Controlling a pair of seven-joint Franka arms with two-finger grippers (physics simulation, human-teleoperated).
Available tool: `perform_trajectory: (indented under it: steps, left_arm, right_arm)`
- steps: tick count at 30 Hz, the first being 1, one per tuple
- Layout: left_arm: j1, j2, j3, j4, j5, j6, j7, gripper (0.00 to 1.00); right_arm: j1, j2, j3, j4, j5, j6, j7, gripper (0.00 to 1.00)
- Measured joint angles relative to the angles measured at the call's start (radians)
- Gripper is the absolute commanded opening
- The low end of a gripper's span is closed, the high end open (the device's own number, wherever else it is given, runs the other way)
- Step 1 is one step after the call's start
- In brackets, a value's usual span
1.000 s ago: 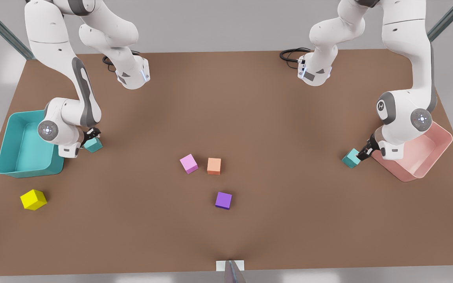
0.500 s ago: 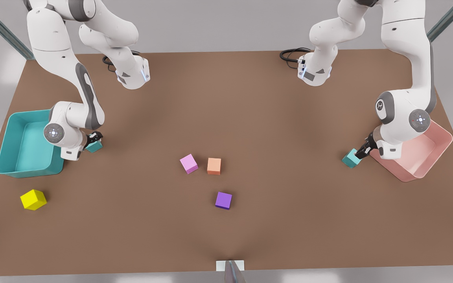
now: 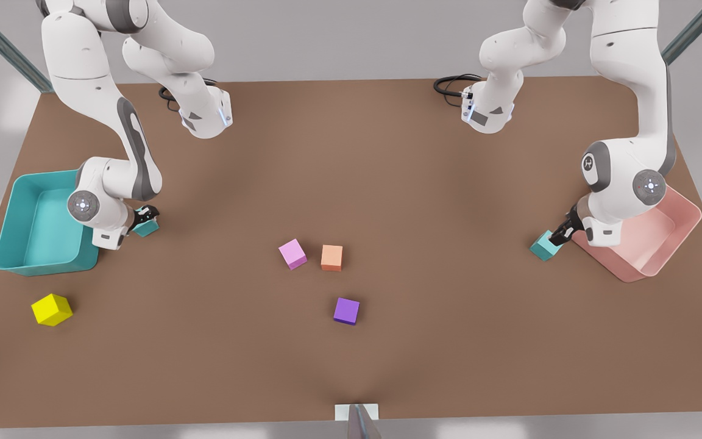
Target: Stack the two blue cubes on top of each other
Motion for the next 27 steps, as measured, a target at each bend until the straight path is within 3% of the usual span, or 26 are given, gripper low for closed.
perform_trajectory:
  steps: [5,27]
  left_arm:
    - [-0.009,0.062,-0.022,0.109,-0.001,-0.004,-0.001,1.00]
    - [-0.016,0.065,-0.039,0.113,-0.001,-0.013,-0.004,1.00]
  right_arm:
    - [0.000,-0.004,0.000,-0.009,-0.007,-0.002,0.005,1.00]
    - [-0.006,0.049,0.000,-0.010,-0.081,0.076,0.016,1.00]
